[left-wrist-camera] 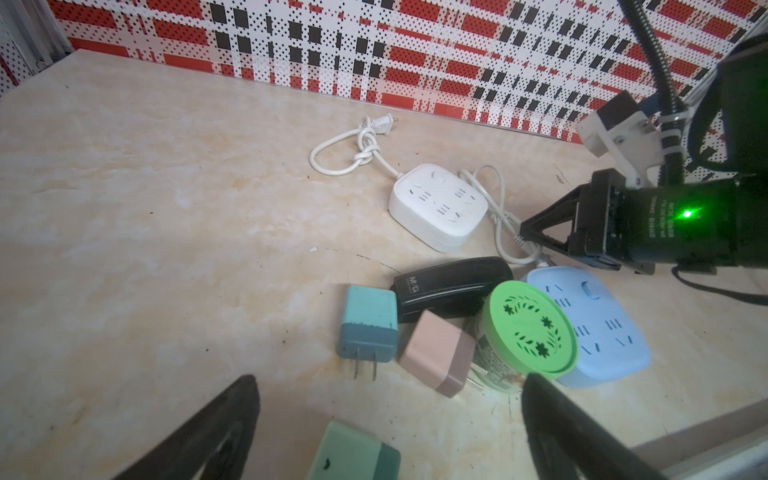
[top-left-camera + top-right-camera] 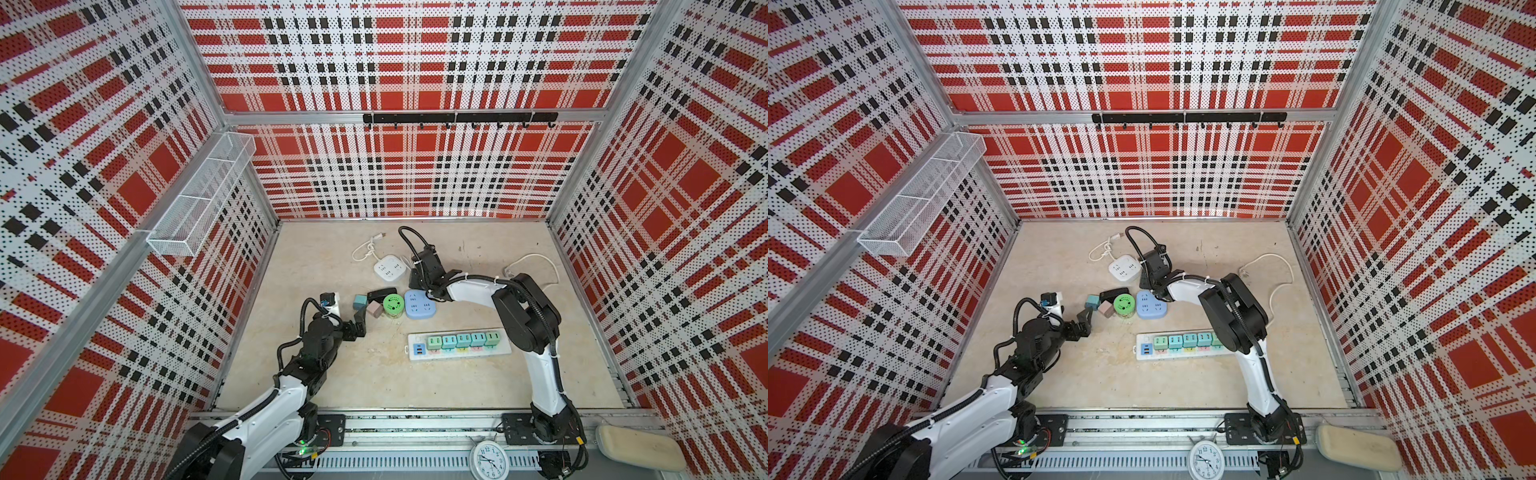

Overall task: Insert the plug
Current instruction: 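Lower the right gripper onto the pink adapter and grasp it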

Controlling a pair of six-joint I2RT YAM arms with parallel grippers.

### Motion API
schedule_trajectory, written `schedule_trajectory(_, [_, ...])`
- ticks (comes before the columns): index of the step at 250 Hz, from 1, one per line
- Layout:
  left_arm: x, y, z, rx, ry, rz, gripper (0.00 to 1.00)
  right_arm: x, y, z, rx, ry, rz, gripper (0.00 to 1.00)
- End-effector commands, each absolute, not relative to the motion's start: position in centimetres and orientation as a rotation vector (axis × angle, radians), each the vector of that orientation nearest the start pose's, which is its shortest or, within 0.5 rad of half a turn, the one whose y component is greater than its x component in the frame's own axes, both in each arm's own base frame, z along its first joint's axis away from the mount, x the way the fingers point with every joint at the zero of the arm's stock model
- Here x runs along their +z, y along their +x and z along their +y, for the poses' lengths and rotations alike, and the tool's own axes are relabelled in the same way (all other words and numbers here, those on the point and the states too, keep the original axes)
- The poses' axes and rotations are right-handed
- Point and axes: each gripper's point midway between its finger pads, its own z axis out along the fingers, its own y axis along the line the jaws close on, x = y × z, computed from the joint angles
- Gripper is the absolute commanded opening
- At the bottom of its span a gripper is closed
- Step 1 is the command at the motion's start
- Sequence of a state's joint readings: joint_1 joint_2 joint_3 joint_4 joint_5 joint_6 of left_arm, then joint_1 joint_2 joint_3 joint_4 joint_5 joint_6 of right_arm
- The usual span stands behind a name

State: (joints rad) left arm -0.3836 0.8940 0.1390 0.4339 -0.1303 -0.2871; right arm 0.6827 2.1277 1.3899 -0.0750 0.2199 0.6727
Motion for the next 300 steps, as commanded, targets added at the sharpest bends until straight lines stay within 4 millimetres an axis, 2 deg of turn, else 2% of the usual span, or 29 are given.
schedule_trajectory(1, [13.2, 29.6, -9.5, -0.344, -0.004, 1.856, 1.0, 2.9, 42.6, 31.1, 0.363, 0.143, 2.427, 0.12])
schedule_trajectory(32, [13.2, 29.6, -9.5, -0.341, -0.006, 1.857, 1.0, 2.9, 41.9, 31.0, 0.353, 0.145, 2.417, 0.18])
schedule_trajectory(58, [13.3, 29.6, -9.3, -0.333, -0.013, 1.853, 0.99, 4.4, 41.8, 31.0, 0.357, 0.126, 2.392, 0.31])
schedule_trajectory(83, [13.3, 29.6, -8.9, -0.316, -0.038, 1.847, 1.0, 7.1, 41.5, 30.8, 0.356, 0.094, 2.345, 0.45])
schedule_trajectory(100, [13.3, 29.6, -8.2, -0.295, -0.079, 1.84, 0.99, 9.4, 41.0, 30.7, 0.338, 0.059, 2.308, 0.49])
schedule_trajectory(122, [13.1, 29.7, -6.3, -0.251, -0.207, 1.837, 0.99, 12.5, 39.6, 30.8, 0.292, 0.005, 2.246, 0.52])
schedule_trajectory(140, [12.9, 29.6, -5.1, -0.225, -0.29, 1.836, 0.99, 14.7, 38.0, 32.0, 0.278, -0.079, 2.194, 0.54])
schedule_trajectory(164, [12.5, 29.5, -3.8, -0.208, -0.374, 1.84, 0.99, 16.6, 35.7, 34.0, 0.266, -0.202, 2.153, 0.53])
schedule_trajectory(187, [12.3, 29.3, -3.0, -0.19, -0.428, 1.849, 0.99, 16.9, 33.5, 36.3, 0.305, -0.309, 2.142, 0.51])
schedule_trajectory(236, [12.0, 28.5, -0.8, -0.119, -0.555, 1.839, 1.0, 15.7, 28.6, 42.5, 0.594, -0.598, 2.145, 0.5])
schedule_trajectory(265, [12.0, 27.8, 0.2, -0.093, -0.618, 1.825, 1.0, 13.7, 27.8, 44.0, 0.631, -0.66, 2.207, 0.47])
schedule_trajectory(300, [12.2, 27.3, 0.5, -0.108, -0.63, 1.794, 0.99, 11.6, 27.5, 44.9, 0.622, -0.694, 2.273, 0.46])
